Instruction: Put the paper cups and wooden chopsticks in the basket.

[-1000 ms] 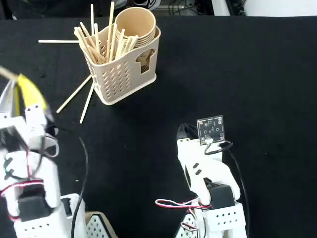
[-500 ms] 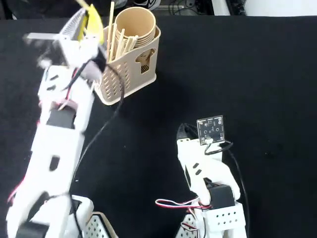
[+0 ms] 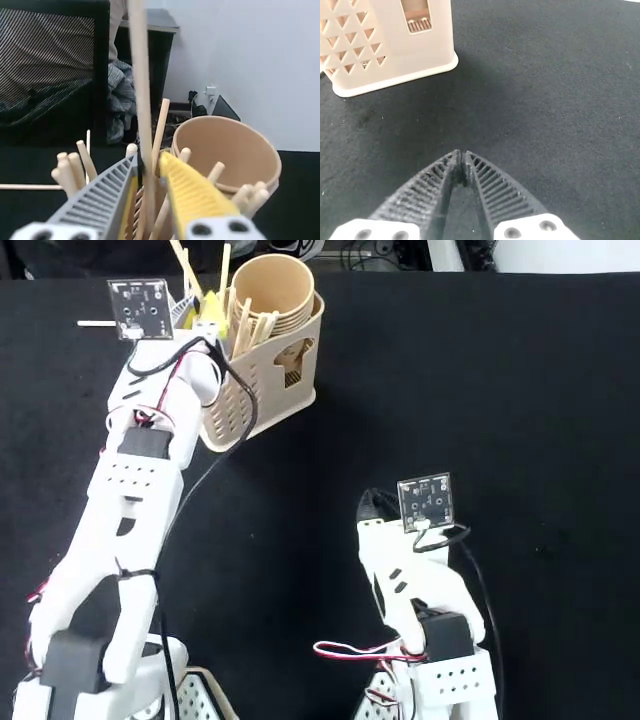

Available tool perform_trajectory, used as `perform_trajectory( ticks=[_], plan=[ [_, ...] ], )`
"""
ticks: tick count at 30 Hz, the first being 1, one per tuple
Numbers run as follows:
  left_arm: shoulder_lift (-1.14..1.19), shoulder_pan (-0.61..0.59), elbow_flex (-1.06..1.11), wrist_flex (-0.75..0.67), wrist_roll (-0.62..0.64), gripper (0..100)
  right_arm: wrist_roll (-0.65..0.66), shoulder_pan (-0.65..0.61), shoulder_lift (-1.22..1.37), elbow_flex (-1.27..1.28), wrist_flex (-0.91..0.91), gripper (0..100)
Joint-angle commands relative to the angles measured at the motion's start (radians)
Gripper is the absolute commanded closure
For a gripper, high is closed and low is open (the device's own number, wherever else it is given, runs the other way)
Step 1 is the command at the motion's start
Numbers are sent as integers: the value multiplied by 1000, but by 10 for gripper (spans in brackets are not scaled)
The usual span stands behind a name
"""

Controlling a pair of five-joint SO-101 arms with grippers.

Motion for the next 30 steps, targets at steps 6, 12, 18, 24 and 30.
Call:
perform_trajectory(
  ticks=[6,12,18,24,30],
  plan=[
    [-86,-15,-143,278,77,837,2,-11,-82,-2,-17,986],
    [-305,-116,-308,655,72,837,2,-11,-82,-2,-17,986],
    [-333,-375,-367,951,-48,837,2,-11,-82,-2,-17,986],
    [-135,-486,-305,994,-218,837,2,-11,-82,-4,-15,986],
    [201,-463,-358,980,-377,834,2,-11,-82,-4,-15,986]
  ],
)
